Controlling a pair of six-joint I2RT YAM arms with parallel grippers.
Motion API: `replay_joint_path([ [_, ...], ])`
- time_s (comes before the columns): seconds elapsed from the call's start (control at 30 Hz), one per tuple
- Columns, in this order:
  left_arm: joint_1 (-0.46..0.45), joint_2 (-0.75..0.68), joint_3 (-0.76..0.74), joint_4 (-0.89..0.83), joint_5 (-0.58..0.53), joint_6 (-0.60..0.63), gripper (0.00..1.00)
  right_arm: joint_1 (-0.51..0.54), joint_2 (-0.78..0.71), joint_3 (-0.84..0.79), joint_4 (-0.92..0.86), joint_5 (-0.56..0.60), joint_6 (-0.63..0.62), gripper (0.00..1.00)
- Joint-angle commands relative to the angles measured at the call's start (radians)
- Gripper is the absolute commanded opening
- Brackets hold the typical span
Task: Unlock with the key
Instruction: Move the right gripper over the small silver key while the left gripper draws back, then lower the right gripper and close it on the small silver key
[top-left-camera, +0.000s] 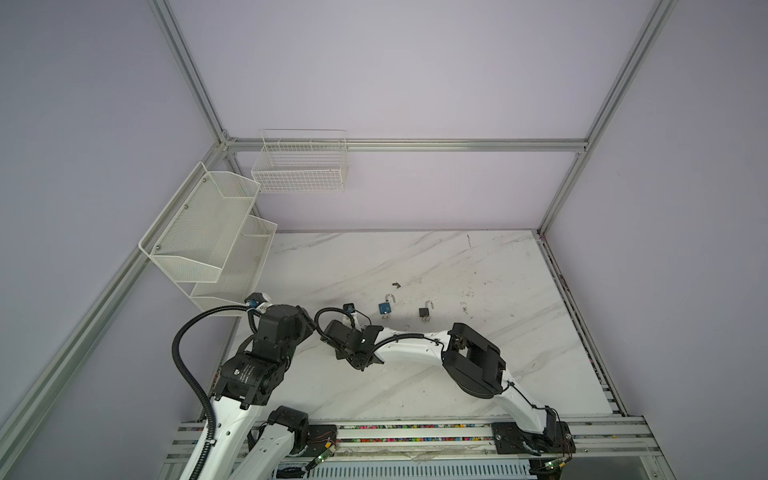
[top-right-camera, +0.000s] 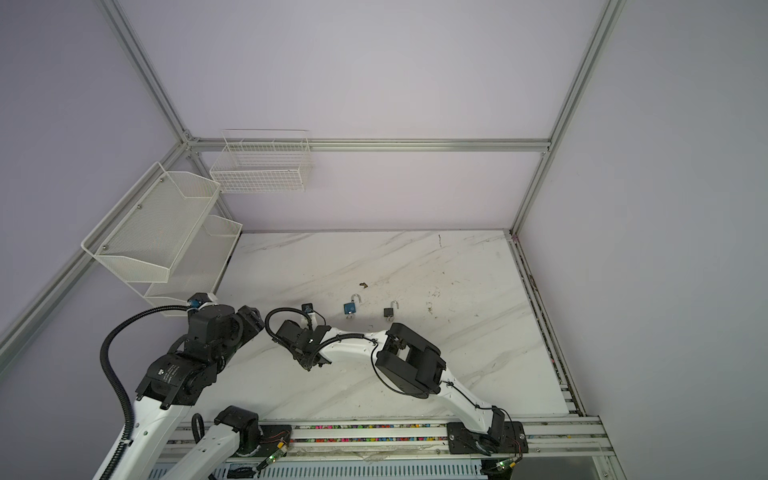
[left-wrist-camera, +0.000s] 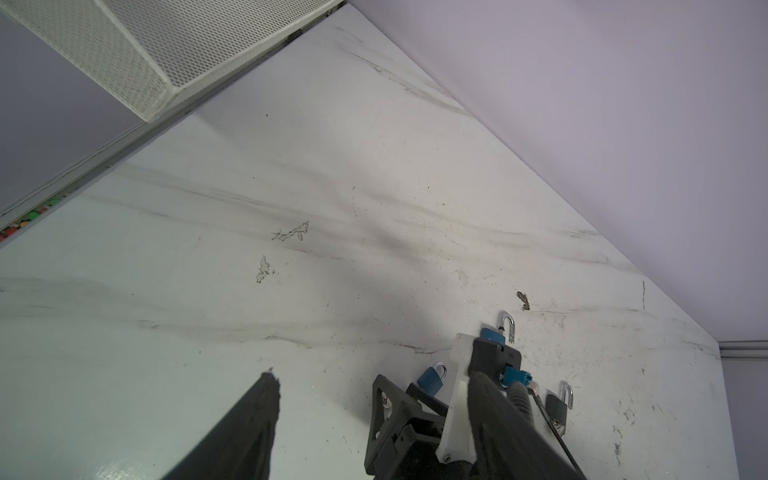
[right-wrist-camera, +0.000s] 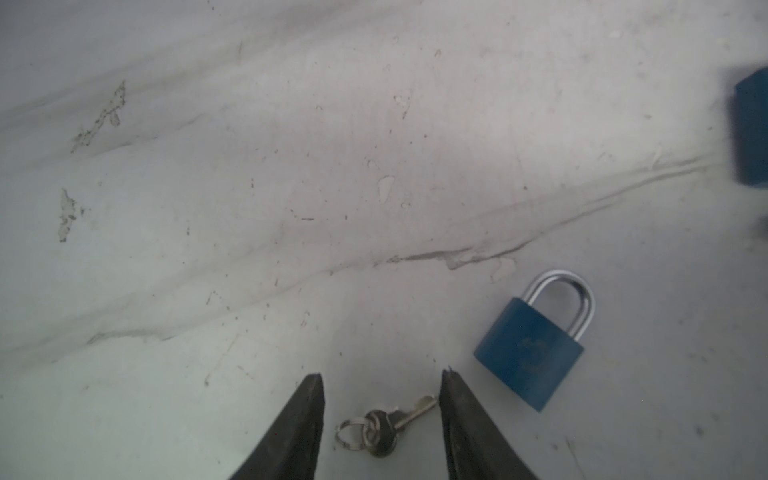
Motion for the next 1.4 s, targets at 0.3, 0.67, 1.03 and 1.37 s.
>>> replay_joint_path([
  [0.3, 0.003, -0.041, -0.044, -0.008, -0.022, -0.049, 0.72, 0.022, -0.082, -0.096, -0.146, 0.028, -0.055, 0.43],
  [0.67, 0.003, -0.056, -0.053, -0.004, -0.014, -0.082, 0.72, 0.005, -0.271, -0.243, -0.104, -0.078, -0.114, 0.43],
  [1.03, 0.003, -0.096, -0.061, -0.024, -0.037, -0.083, 0.72, -0.002, -0.155, -0.115, -0.113, -0.088, -0.091, 0.44],
  [1.37, 0.003, -0.09, -0.096, 0.012, -0.012, -0.101, 0.72, -0.024, -0.119, -0.109, -0.097, -0.145, -0.178, 0.37],
])
